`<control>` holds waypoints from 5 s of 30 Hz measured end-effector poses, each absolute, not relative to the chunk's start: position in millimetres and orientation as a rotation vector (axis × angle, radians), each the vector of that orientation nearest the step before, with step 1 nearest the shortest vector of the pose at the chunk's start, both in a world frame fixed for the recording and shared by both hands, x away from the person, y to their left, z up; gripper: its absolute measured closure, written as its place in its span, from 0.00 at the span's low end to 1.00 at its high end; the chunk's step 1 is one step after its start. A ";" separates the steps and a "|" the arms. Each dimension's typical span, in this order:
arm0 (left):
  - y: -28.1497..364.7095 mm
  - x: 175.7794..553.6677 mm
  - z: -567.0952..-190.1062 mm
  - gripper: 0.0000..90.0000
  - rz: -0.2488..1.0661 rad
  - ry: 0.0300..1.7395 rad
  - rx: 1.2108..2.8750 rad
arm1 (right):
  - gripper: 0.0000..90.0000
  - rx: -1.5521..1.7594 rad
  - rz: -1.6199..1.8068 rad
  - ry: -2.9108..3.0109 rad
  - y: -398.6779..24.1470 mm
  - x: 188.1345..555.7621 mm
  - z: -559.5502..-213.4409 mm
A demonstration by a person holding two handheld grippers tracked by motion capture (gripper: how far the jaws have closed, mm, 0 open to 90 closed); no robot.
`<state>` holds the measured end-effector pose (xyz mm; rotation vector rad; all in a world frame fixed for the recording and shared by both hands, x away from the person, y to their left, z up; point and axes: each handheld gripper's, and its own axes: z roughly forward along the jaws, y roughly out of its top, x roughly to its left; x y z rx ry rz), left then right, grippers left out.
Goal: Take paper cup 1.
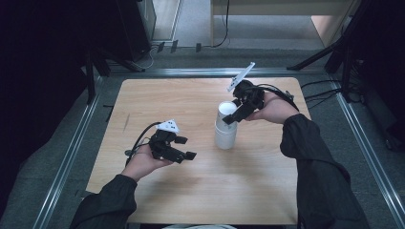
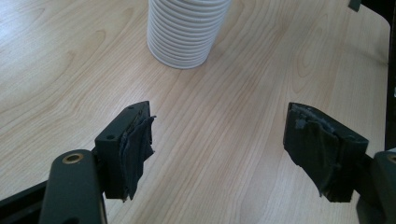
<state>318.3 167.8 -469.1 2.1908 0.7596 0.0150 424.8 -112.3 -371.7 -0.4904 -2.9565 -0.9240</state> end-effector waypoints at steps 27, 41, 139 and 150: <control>168.3 318.0 -467.9 0.24 0.017 0.763 2.179 | 0.37 -0.483 -0.952 -2.964 -114.7 420.2 -351.2; 170.2 317.8 -461.2 0.17 0.015 0.761 2.148 | 0.38 -0.466 -0.987 -2.980 -117.3 412.1 -318.3; 129.7 300.4 -470.7 0.23 -0.142 0.443 2.179 | 0.39 -0.416 -1.484 -2.456 -113.7 322.1 -452.5; 130.0 298.5 -468.5 0.29 -0.126 0.413 2.180 | 0.39 -0.421 -1.485 -2.451 -114.2 322.4 -452.2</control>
